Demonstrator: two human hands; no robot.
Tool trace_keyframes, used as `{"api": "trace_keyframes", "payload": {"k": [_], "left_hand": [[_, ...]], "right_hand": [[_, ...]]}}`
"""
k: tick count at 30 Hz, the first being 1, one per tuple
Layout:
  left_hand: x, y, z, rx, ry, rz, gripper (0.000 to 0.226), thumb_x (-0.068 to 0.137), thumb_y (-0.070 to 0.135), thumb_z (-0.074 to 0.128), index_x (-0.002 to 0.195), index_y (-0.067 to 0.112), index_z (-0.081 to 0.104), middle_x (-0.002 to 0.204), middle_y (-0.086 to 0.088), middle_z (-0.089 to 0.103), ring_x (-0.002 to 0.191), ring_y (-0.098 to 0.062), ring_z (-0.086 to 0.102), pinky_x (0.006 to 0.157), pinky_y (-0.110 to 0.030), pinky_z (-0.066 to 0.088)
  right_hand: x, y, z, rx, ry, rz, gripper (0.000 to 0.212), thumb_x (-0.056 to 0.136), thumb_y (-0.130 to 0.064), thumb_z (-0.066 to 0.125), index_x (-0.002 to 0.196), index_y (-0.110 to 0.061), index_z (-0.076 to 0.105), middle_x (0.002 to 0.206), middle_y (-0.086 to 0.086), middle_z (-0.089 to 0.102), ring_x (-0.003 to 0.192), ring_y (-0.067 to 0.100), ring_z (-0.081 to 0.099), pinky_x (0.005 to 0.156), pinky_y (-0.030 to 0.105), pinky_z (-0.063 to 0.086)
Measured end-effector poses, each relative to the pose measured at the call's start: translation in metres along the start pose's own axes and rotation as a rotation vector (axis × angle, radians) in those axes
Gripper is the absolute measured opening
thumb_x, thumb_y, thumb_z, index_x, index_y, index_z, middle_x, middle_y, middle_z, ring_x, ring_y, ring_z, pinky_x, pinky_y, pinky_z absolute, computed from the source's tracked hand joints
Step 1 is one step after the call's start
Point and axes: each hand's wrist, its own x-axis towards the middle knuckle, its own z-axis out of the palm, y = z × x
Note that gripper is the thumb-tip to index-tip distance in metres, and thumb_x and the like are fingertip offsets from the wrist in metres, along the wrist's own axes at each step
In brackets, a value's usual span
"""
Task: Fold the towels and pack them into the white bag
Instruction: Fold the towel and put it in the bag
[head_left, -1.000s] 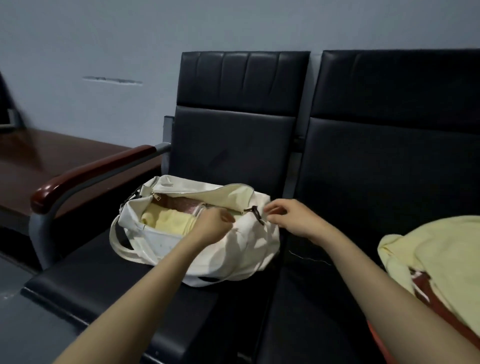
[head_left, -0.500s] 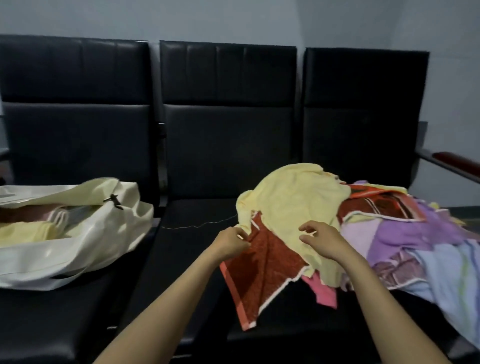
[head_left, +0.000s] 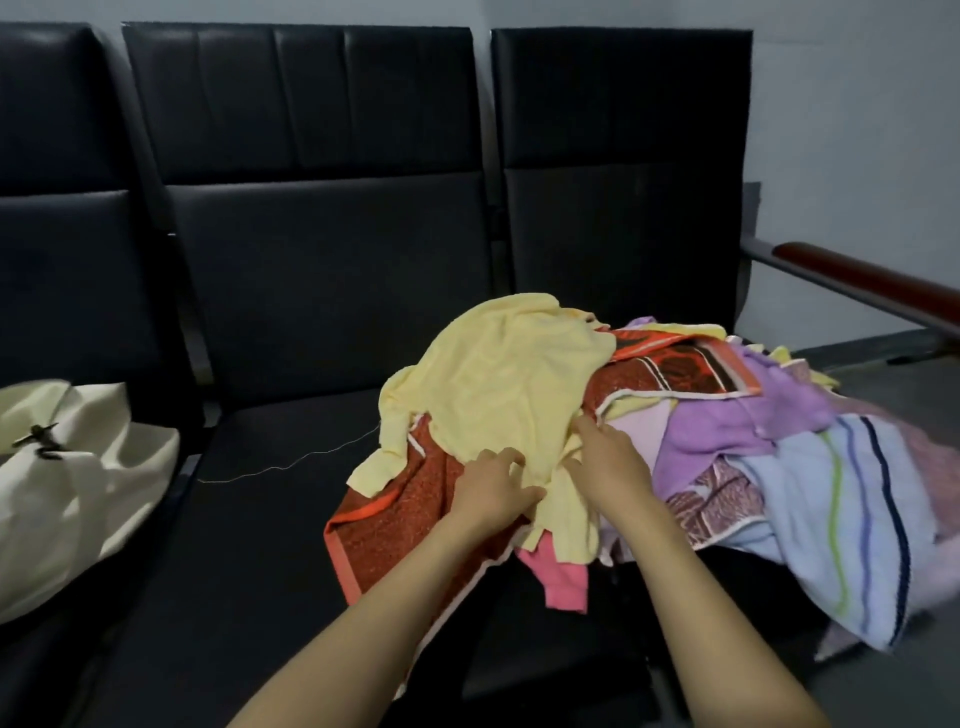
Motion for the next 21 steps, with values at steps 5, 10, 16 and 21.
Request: {"api": "trace_keyframes", "payload": {"k": [5,10,16,21], "left_hand": [[-0.001,0.001,0.011,0.046,0.065,0.03,0.024,0.086,0.04,0.064,0.1,0.02,0.065,0.102,-0.004,0.049,0.104,-0.028,0.053,0.09,-0.036,0.042],[-0.015,-0.006,-0.001,-0.19,0.175,0.061,0.011,0.092,0.023,0.054,0.091,0.013,0.059,0.104,-0.004,0.051,0.099,-0.021,0.05,0.083,-0.029,0.039],[-0.048,-0.043,-0.063,-0.199,0.339,-0.076,0.017,0.086,0.023,0.052,0.074,0.011,0.055,0.085,0.0,0.056,0.081,-0.019,0.052,0.062,-0.033,0.034],[-0.101,-0.109,-0.113,0.053,0.365,-0.329,0.014,0.084,0.026,0.053,0.075,0.016,0.057,0.078,0.002,0.058,0.078,-0.021,0.054,0.062,-0.032,0.035]], "right_hand": [[-0.002,-0.003,-0.001,-0.157,-0.008,0.009,0.032,0.092,0.001,0.033,0.119,-0.004,0.051,0.118,0.017,0.053,0.112,0.032,0.048,0.079,0.033,0.039],[-0.002,-0.004,0.001,-0.073,0.026,-0.016,0.027,0.096,-0.004,0.036,0.114,-0.006,0.055,0.119,0.014,0.048,0.114,0.031,0.043,0.084,0.033,0.038],[-0.015,-0.041,0.012,-0.185,-0.105,-0.315,0.022,0.097,-0.015,0.042,0.117,-0.008,0.05,0.124,0.01,0.049,0.124,0.027,0.038,0.095,0.034,0.03],[-0.036,-0.081,0.033,-0.149,-0.275,-0.516,0.014,0.097,-0.008,0.036,0.109,-0.012,0.045,0.107,0.013,0.059,0.09,0.028,0.053,0.071,0.037,0.034]]}}
